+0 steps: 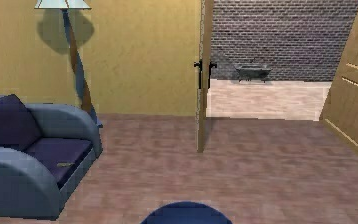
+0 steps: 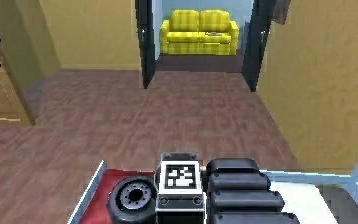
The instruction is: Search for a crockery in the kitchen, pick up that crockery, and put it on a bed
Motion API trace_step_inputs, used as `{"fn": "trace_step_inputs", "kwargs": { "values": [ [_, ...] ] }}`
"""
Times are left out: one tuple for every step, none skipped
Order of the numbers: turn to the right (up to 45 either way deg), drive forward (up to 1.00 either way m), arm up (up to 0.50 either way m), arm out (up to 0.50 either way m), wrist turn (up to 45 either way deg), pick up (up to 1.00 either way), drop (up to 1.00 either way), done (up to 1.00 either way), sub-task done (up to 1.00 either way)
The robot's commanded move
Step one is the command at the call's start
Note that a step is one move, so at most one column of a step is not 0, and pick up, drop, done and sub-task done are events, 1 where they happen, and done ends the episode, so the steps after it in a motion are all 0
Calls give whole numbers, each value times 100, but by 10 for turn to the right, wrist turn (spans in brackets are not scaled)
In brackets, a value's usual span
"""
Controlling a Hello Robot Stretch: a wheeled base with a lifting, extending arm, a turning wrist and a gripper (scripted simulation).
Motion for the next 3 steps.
{"fn": "trace_step_inputs", "kwargs": {
  "values": [
    [0,30,0,0,0,0,0,0,0],
    [420,0,0,0,0,0,0,0,0],
    [0,0,0,48,0,0,0,0,0]
  ]
}}
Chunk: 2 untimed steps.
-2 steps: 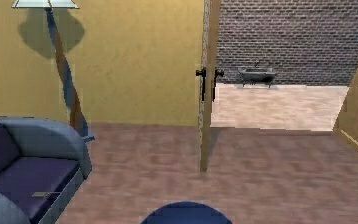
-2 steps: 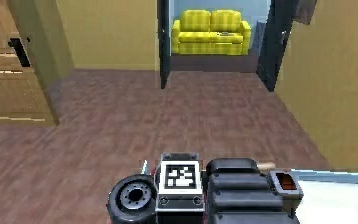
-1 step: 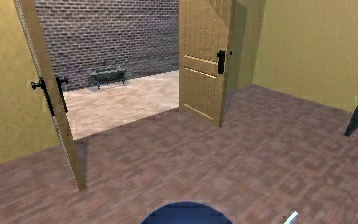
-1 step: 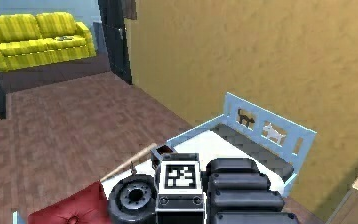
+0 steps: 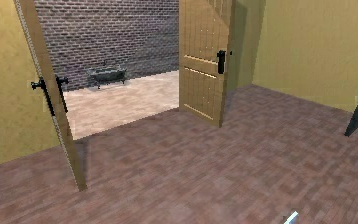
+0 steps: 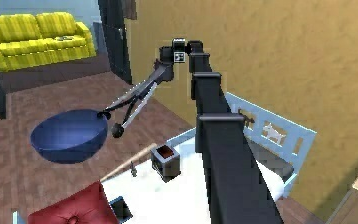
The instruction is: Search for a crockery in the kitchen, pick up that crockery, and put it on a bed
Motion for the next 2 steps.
{"fn": "trace_step_inputs", "kwargs": {
  "values": [
    [0,0,0,0,450,0,0,0,0],
    [0,0,0,0,450,0,0,0,0]
  ]
}}
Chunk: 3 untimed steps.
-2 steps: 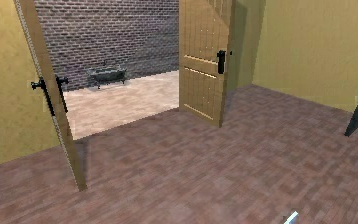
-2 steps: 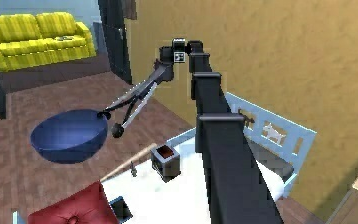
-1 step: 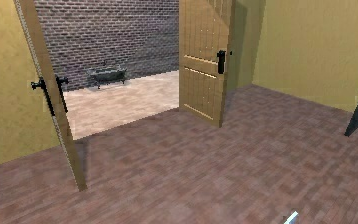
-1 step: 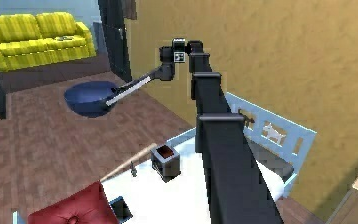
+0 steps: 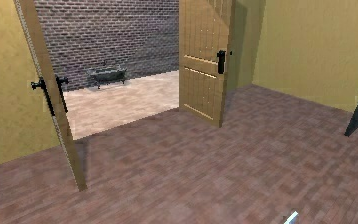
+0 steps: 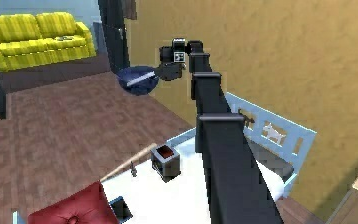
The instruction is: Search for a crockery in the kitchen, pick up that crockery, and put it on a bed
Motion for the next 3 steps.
{"fn": "trace_step_inputs", "kwargs": {
  "values": [
    [0,0,0,0,390,0,0,0,0],
    [0,0,-40,0,0,0,0,0,0],
    [0,0,-32,0,0,0,0,0,0]
  ]
}}
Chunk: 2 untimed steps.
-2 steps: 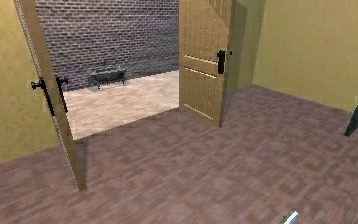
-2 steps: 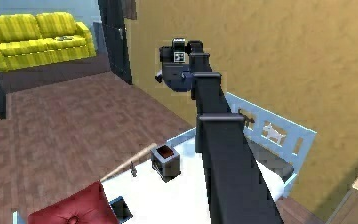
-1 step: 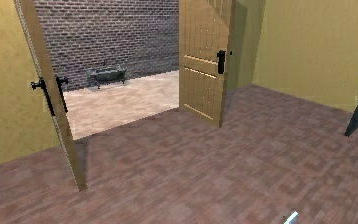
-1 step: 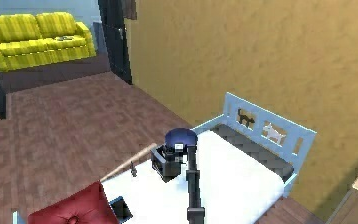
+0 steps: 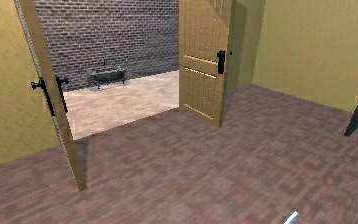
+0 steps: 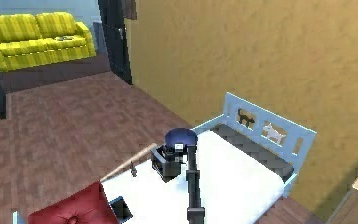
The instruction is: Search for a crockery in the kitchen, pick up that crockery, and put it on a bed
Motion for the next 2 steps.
{"fn": "trace_step_inputs", "kwargs": {
  "values": [
    [0,0,0,0,0,0,100,0,0],
    [0,0,10,0,0,0,0,0,0]
  ]
}}
